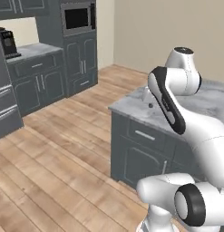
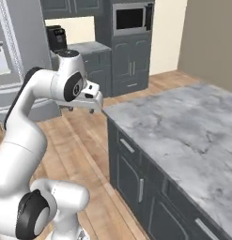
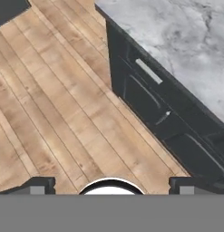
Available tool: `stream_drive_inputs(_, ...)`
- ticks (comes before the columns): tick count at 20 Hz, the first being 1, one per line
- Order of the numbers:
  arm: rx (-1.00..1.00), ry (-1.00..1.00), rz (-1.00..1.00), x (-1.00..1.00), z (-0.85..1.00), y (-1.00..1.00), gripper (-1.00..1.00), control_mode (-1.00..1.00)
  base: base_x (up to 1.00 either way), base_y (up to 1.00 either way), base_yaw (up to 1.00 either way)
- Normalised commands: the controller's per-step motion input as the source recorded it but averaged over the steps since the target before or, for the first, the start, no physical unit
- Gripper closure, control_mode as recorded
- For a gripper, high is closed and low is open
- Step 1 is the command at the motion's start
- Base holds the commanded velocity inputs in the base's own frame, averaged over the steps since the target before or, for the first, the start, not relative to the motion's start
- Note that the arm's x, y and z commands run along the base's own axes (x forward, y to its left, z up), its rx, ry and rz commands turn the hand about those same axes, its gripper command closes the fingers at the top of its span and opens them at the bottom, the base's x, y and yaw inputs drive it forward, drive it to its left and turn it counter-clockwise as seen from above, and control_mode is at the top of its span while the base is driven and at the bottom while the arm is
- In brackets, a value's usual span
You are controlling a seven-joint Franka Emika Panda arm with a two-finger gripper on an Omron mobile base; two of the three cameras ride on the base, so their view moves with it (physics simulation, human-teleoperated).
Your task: Navigate to the coffee machine.
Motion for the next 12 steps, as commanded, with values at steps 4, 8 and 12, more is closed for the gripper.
stream_drive_inputs(4, 0.0, 0.0, 0.0, 0.0, 0.0, 0.0, -1.0, 1.0, -0.28, 0.34, 0.57)
stream_drive_inputs(8, 0.0, 0.0, 0.0, 0.0, 0.0, 0.0, -1.0, 1.0, -0.19, 0.29, 0.56)
stream_drive_inputs(12, 0.0, 0.0, 0.0, 0.0, 0.0, 0.0, -1.0, 1.0, -0.04, 0.19, 0.54)
